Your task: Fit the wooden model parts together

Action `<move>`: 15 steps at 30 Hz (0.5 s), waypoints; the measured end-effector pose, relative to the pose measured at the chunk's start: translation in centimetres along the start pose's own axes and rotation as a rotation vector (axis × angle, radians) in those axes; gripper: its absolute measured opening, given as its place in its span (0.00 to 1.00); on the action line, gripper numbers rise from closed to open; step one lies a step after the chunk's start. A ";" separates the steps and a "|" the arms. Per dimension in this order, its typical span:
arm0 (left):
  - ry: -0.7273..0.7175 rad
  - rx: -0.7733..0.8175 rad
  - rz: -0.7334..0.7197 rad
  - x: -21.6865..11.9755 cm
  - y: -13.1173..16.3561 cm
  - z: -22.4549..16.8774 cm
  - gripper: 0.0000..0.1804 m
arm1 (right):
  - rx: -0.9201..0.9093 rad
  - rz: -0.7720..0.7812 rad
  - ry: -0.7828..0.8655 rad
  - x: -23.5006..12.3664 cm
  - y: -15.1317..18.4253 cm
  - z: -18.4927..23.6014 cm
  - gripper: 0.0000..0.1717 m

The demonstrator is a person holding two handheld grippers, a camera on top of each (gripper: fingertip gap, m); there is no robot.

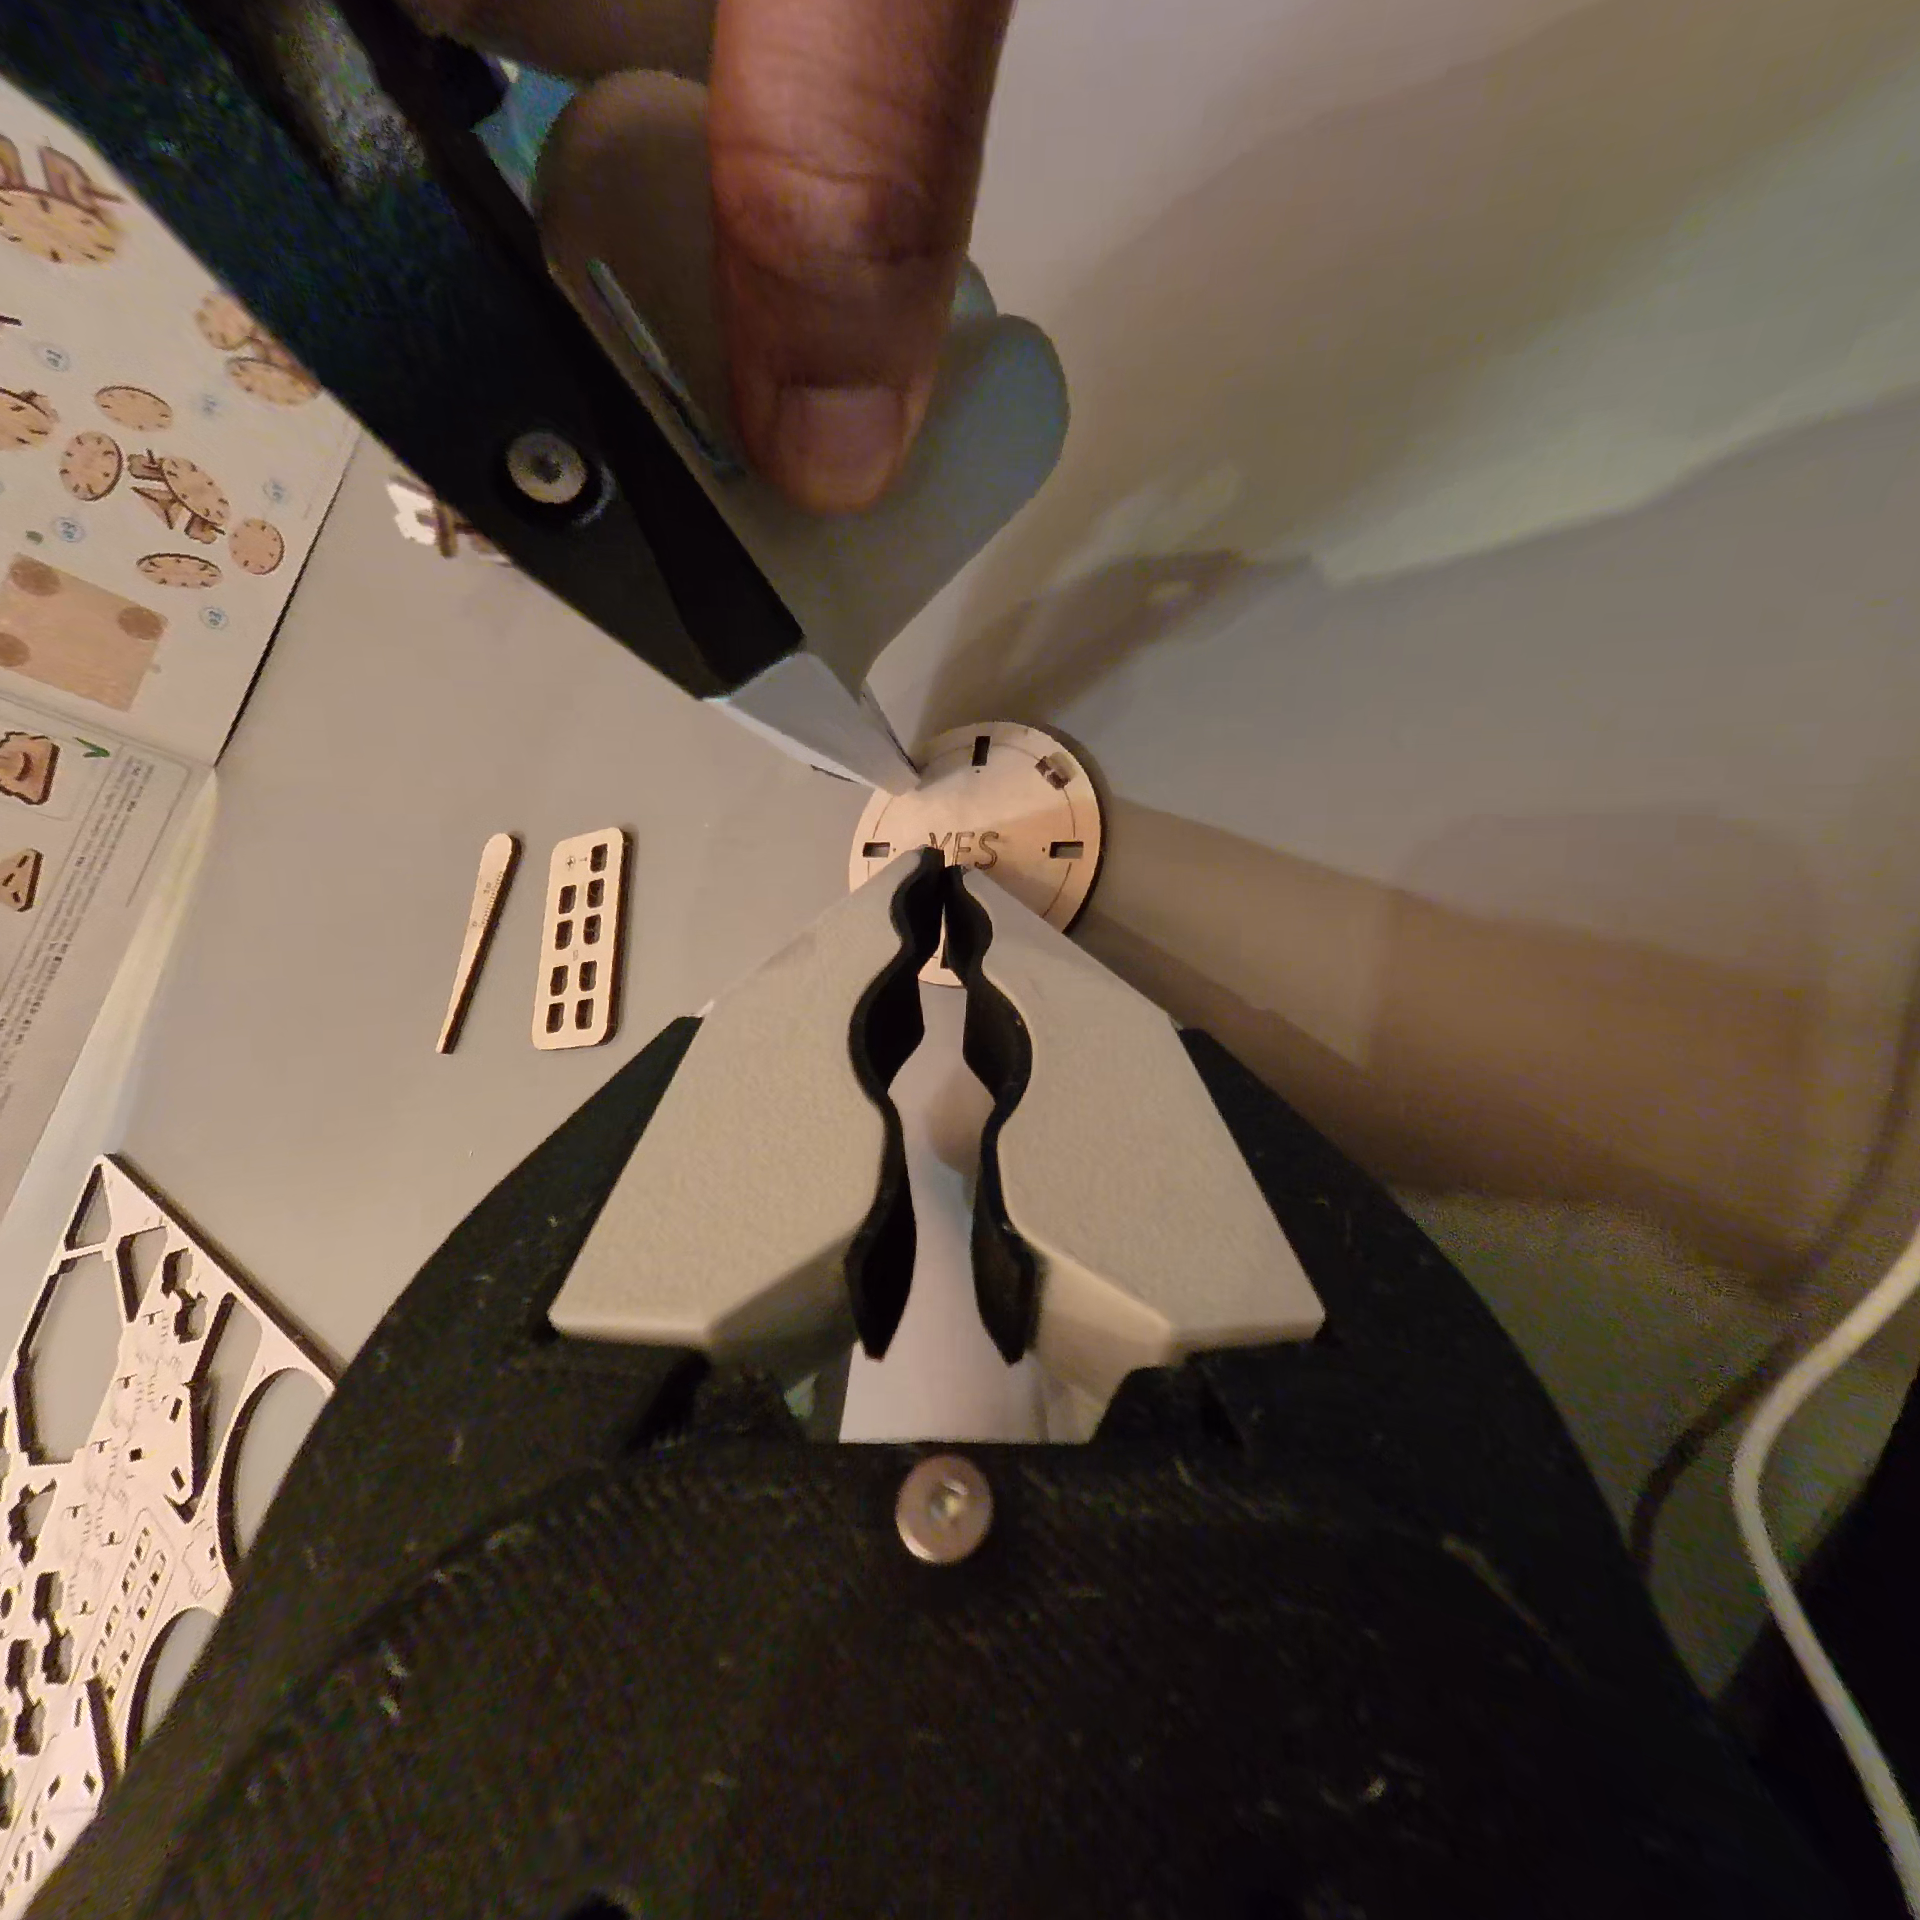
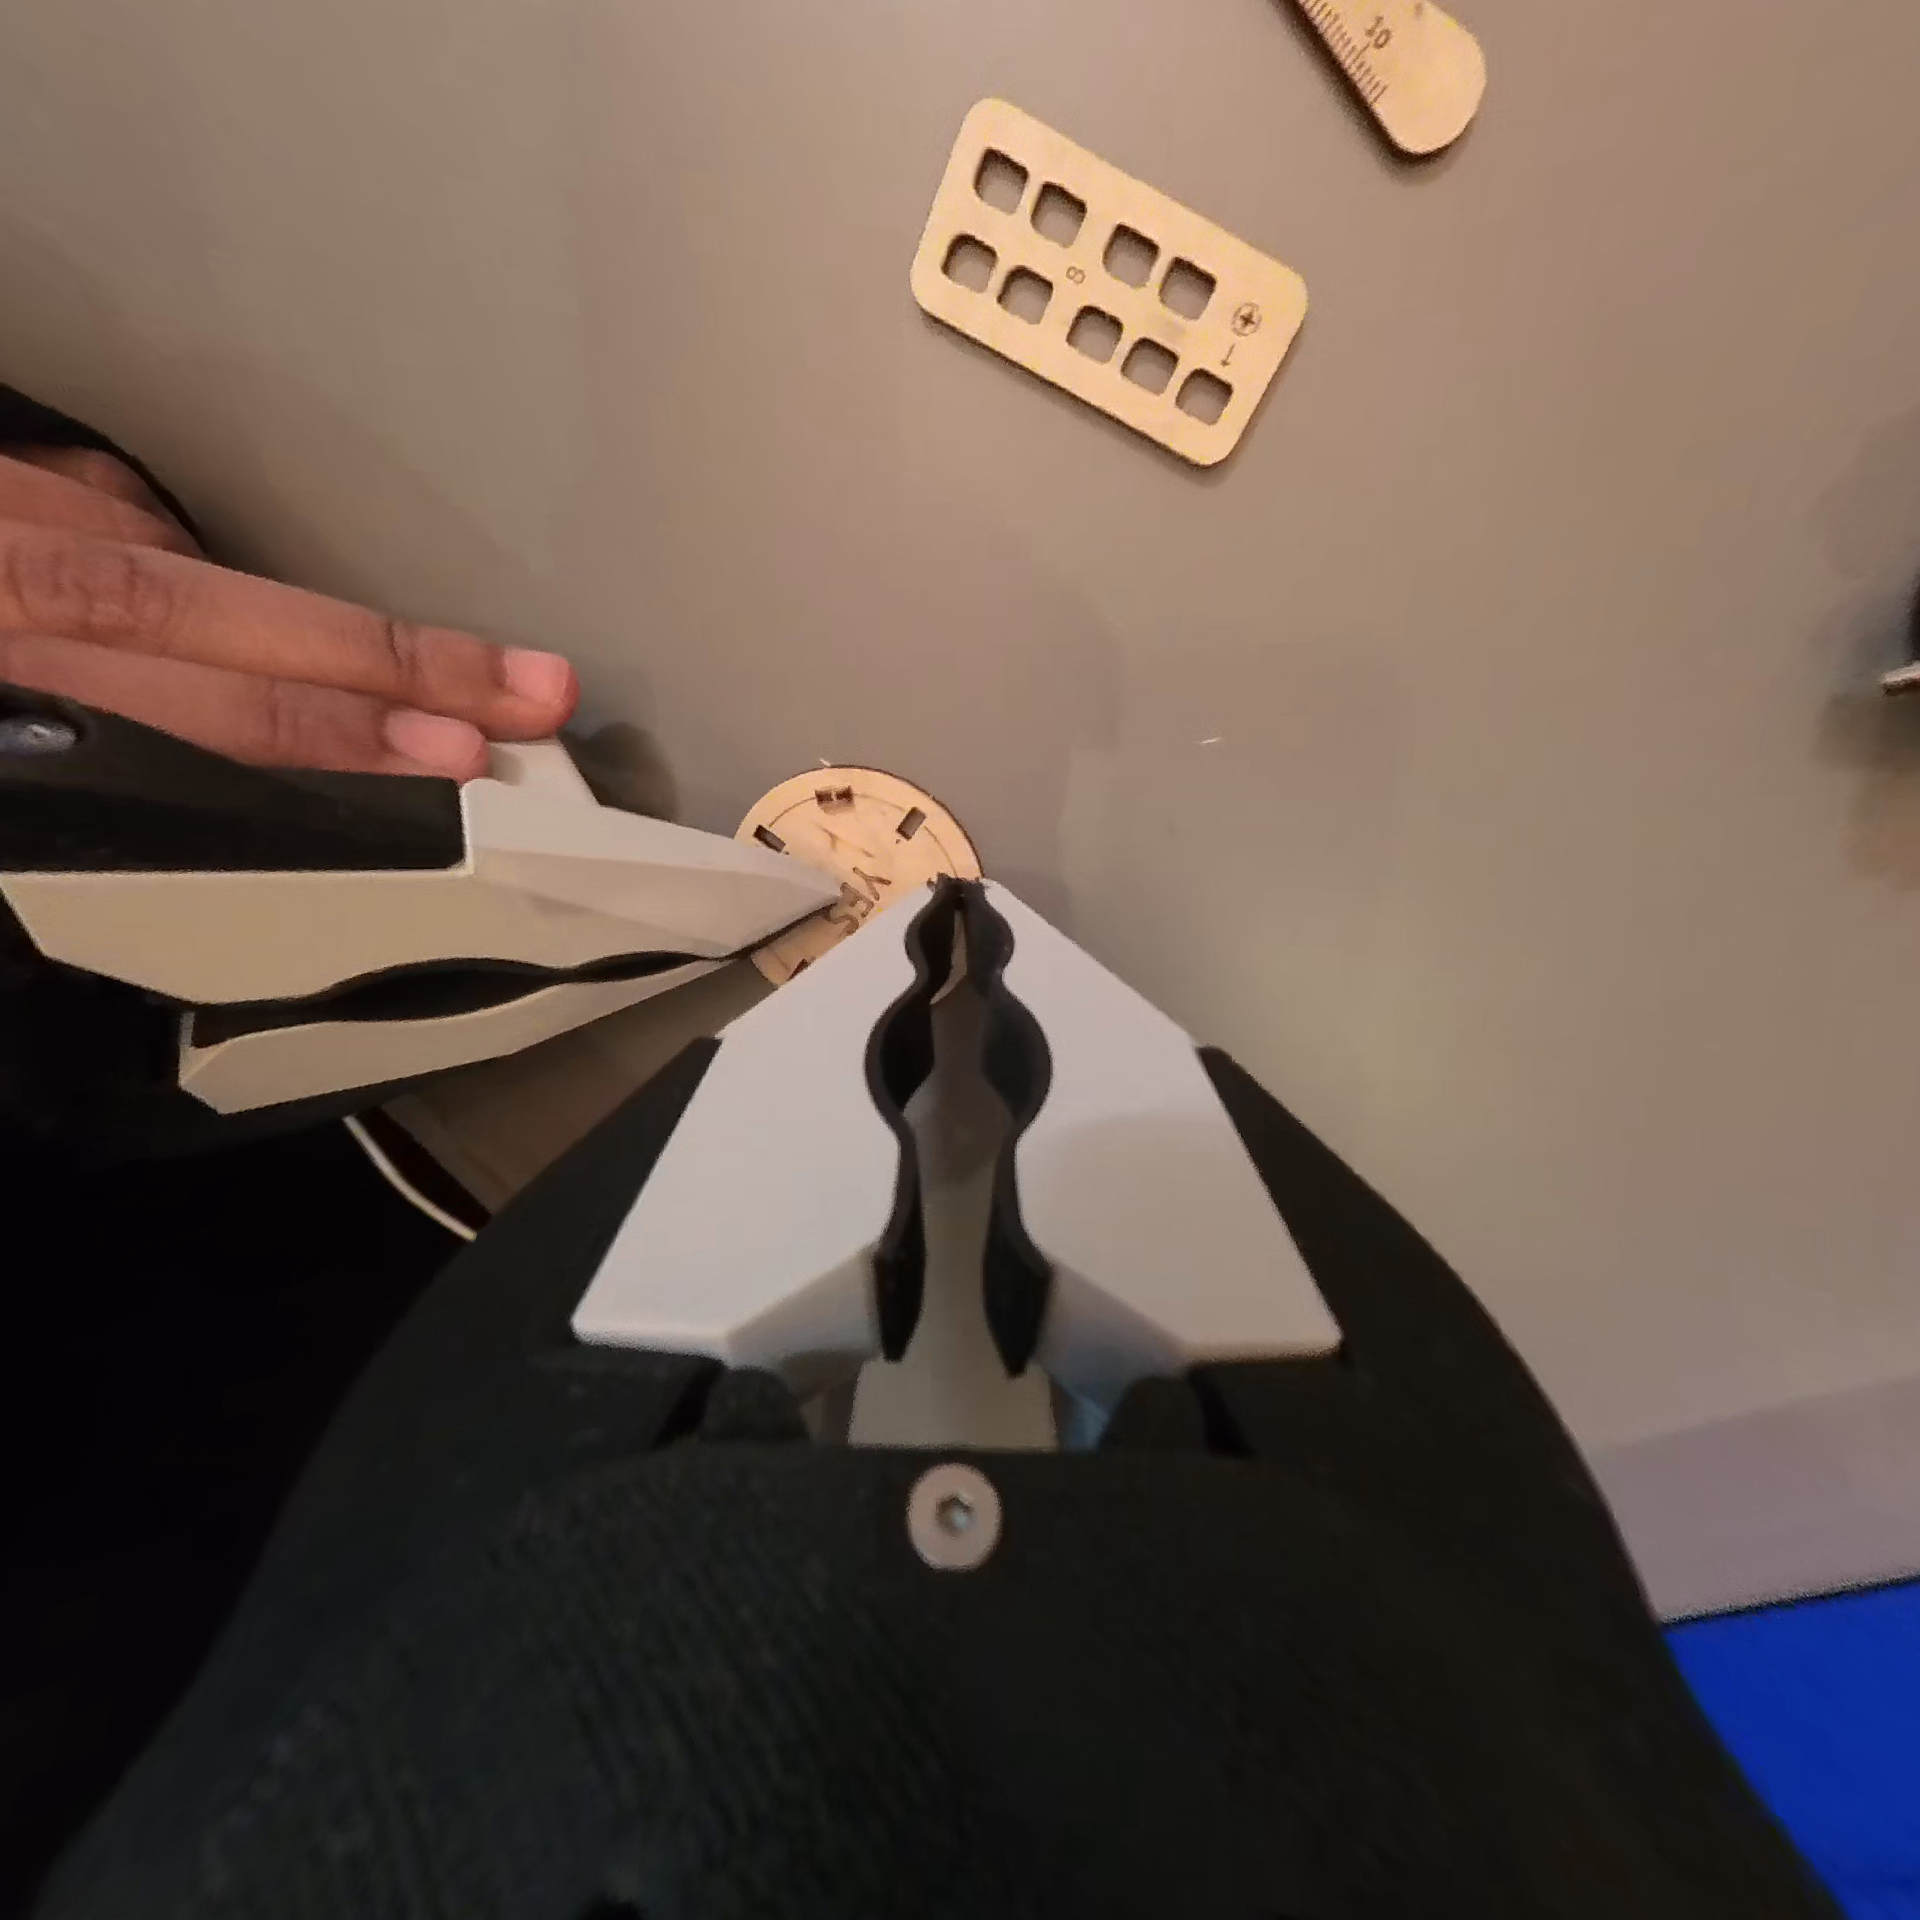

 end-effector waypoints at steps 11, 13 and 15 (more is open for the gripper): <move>-0.021 0.042 -0.010 0.0 0.0 -0.1 0.00 | -0.041 -0.231 0.074 -2.1 0.0 -0.4 0.08; -0.023 0.044 -0.010 0.0 0.0 -0.1 0.00 | -0.100 -0.234 0.131 -2.1 0.2 -0.3 0.00; -0.023 0.044 -0.010 0.0 0.0 -0.1 0.00 | -0.129 -0.224 0.160 -1.7 0.5 -0.2 0.00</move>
Point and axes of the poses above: each gripper's, where its closed fingertips meet, x out along the fingers, y out of its underside, z = x × y across the jaws, the point moved 5 cm from there along -x, back along the fingers, and after that the axes turned 12 degrees about -x, right-handed, at the moved point
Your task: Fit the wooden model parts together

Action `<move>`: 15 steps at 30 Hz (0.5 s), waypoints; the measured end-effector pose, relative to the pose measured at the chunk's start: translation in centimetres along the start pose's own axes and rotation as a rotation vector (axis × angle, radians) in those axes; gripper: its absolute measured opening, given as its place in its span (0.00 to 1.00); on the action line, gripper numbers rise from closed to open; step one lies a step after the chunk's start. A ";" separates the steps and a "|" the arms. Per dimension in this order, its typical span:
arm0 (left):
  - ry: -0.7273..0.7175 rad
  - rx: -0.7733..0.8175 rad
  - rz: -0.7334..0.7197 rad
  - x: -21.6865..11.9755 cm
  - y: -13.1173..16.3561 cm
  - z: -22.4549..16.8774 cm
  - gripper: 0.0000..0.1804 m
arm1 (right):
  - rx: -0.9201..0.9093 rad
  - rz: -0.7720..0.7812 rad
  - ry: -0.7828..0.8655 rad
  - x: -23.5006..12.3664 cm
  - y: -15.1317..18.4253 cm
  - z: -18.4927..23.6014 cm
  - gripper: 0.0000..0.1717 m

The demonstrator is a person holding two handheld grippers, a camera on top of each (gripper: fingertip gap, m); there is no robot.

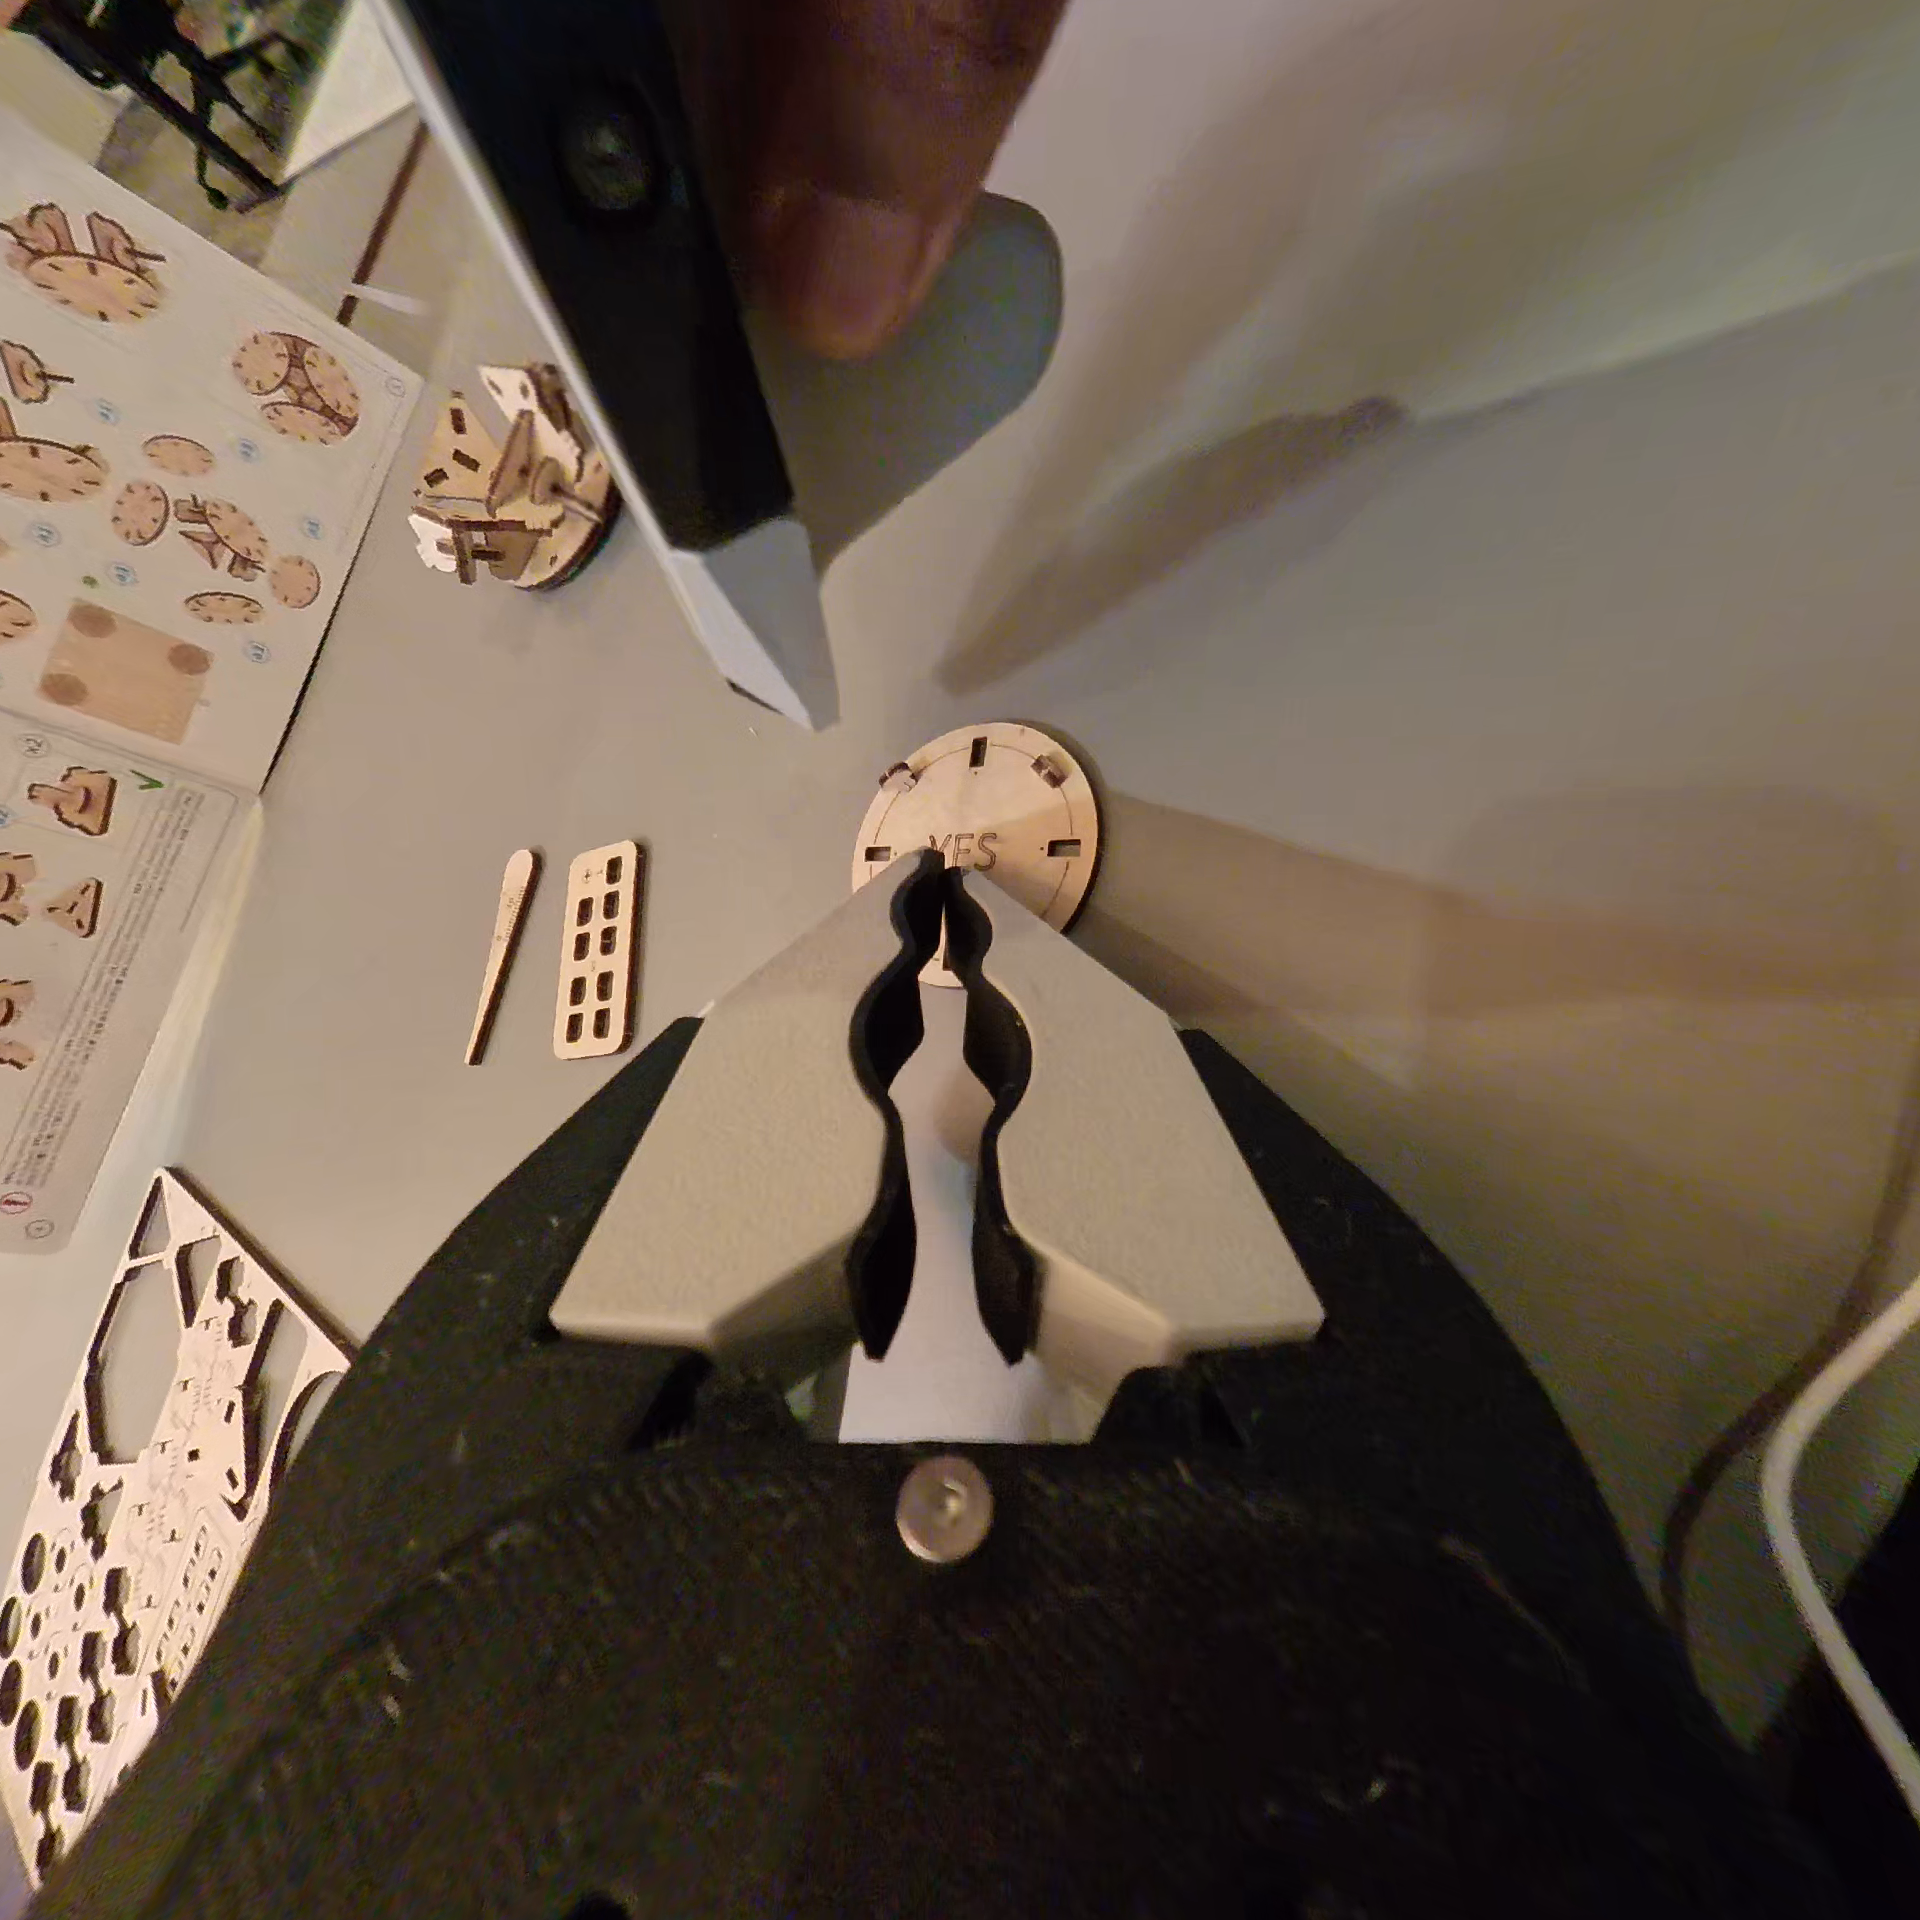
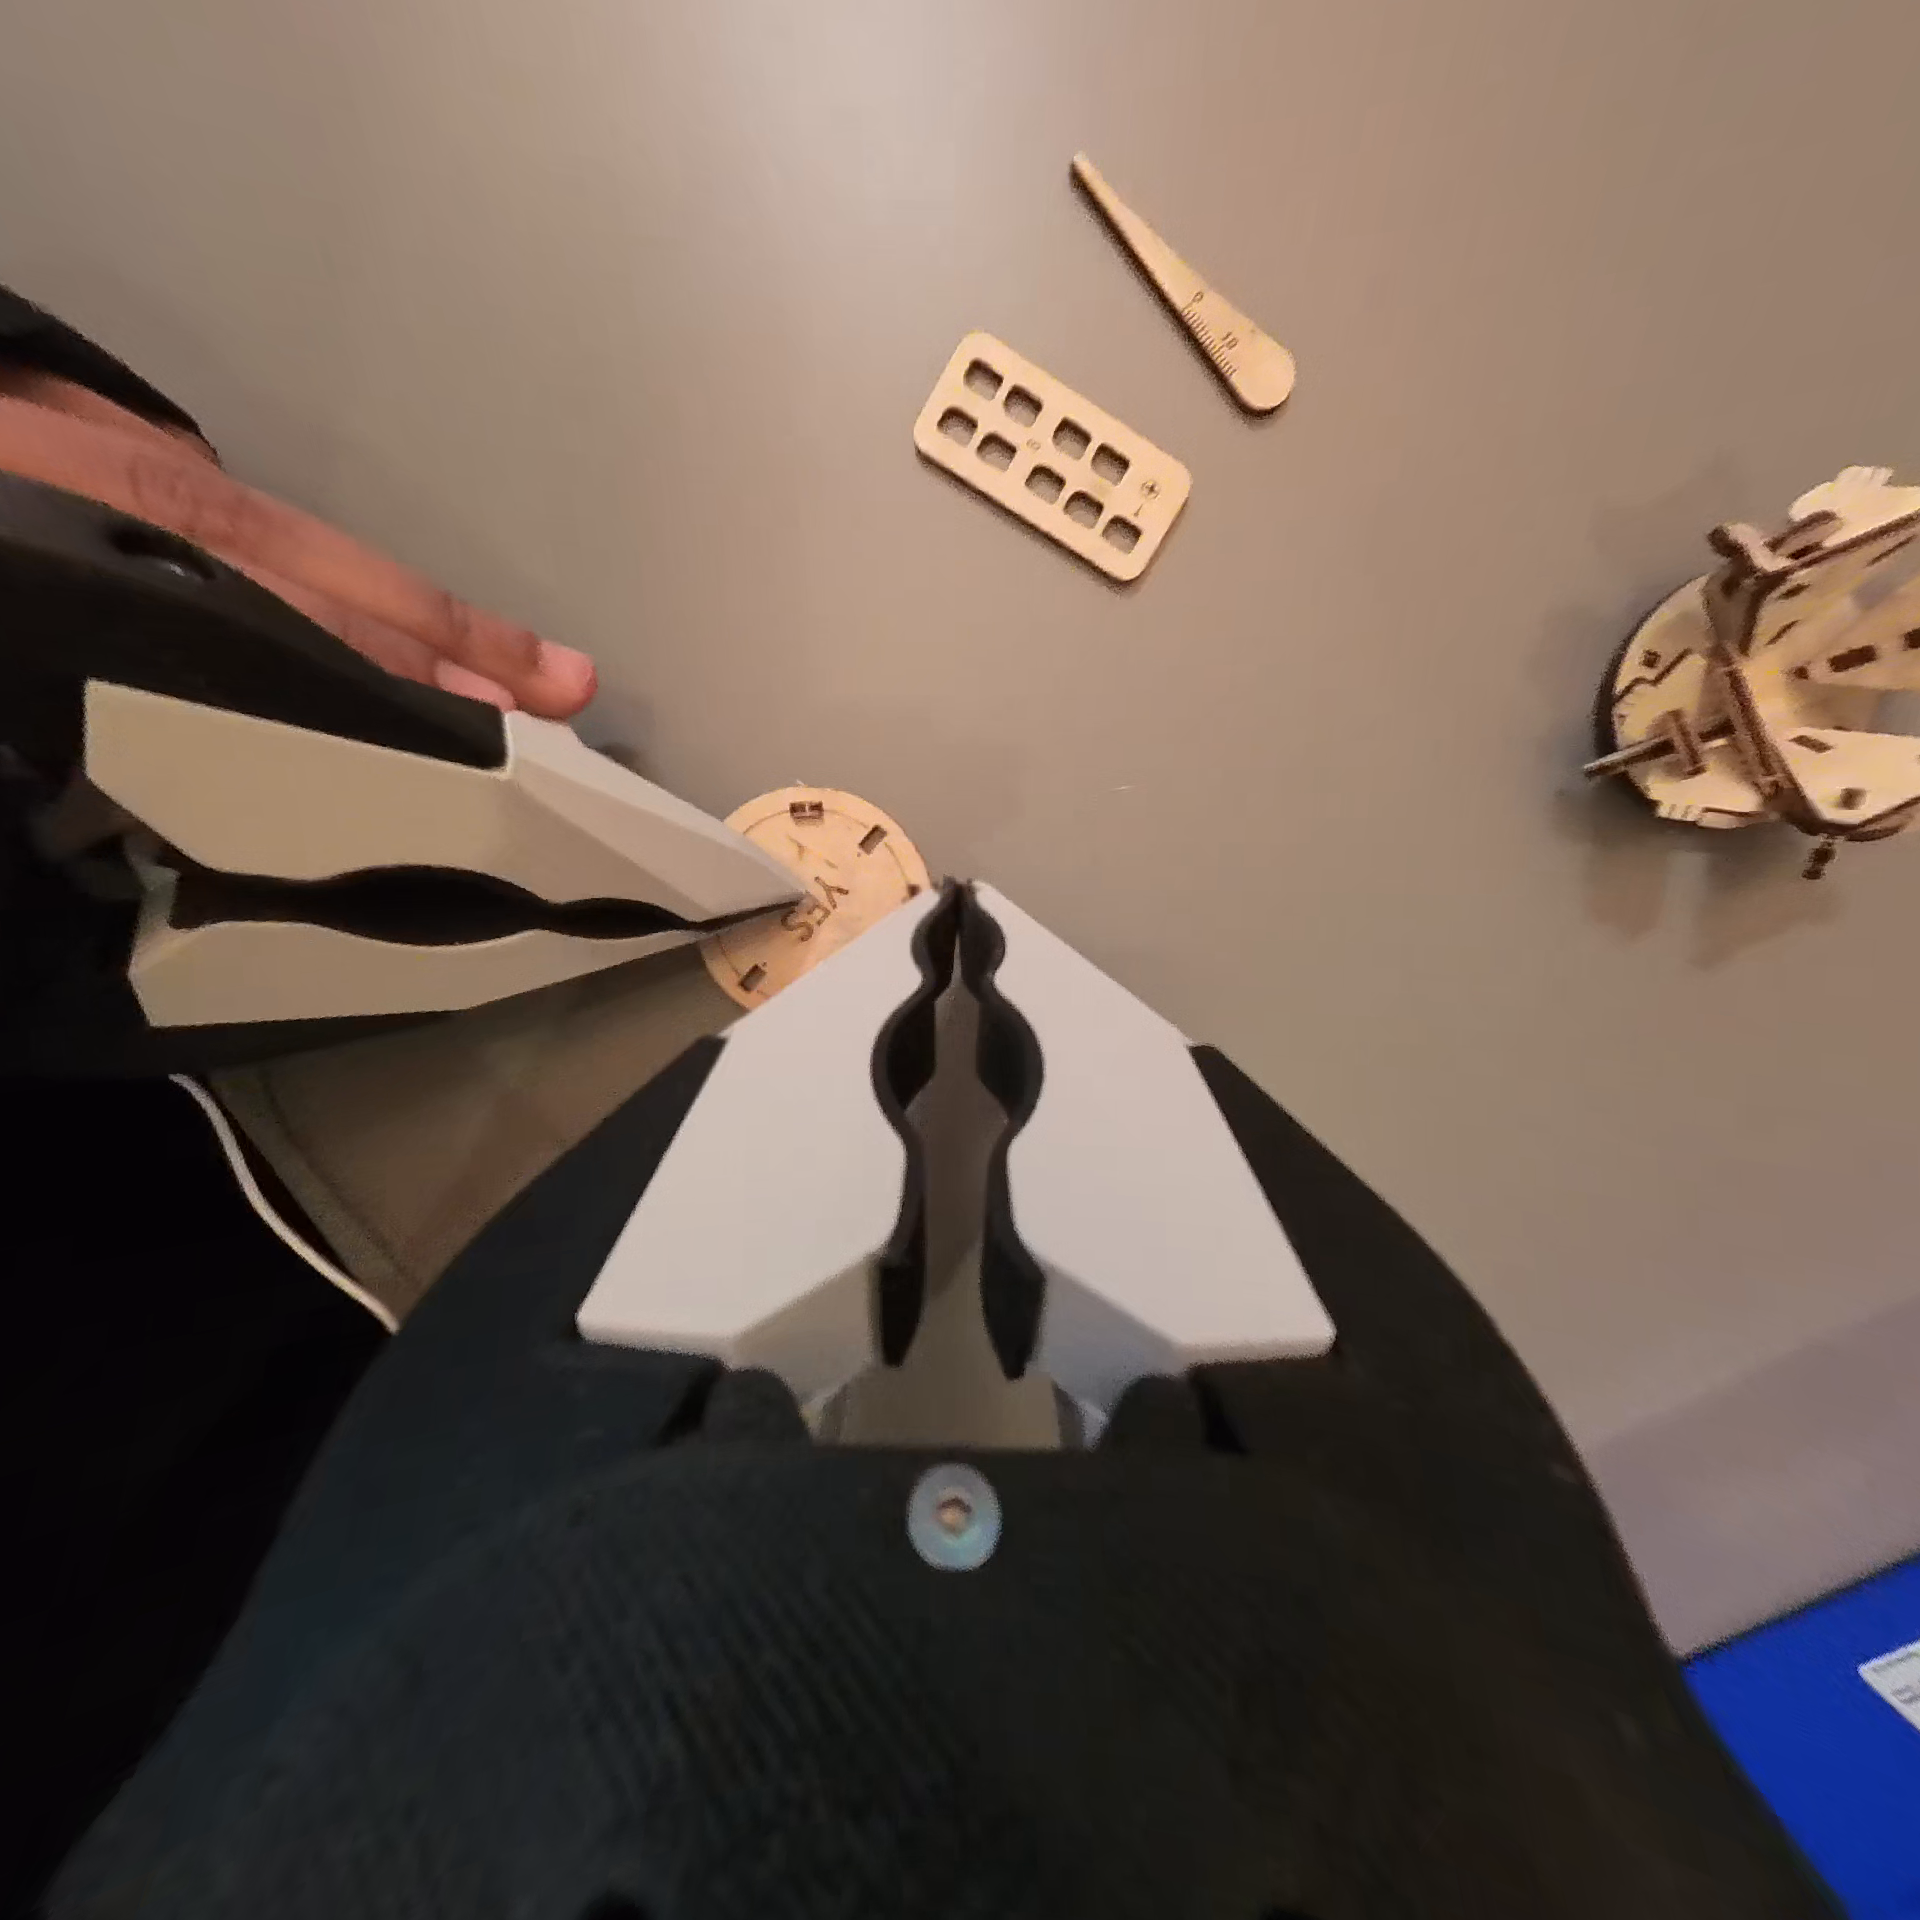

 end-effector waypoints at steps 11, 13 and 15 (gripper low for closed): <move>-0.001 0.001 0.000 0.0 0.0 0.0 0.00 | 0.024 -0.014 -0.050 0.9 0.4 1.0 0.00; -0.002 0.001 0.000 0.0 0.0 0.0 0.00 | 0.031 -0.038 -0.032 0.3 0.0 0.7 0.00; -0.002 0.002 0.000 0.0 0.0 0.0 0.00 | 0.042 -0.056 -0.028 0.3 -0.2 0.5 0.00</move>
Point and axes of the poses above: each gripper's, where its closed fingertips meet, x out along the fingers, y out of its underside, z = x × y across the jaws, the point moved 5 cm from there along -x, back along the fingers, and after that the axes turned 12 degrees about -x, right-handed, at the moved point
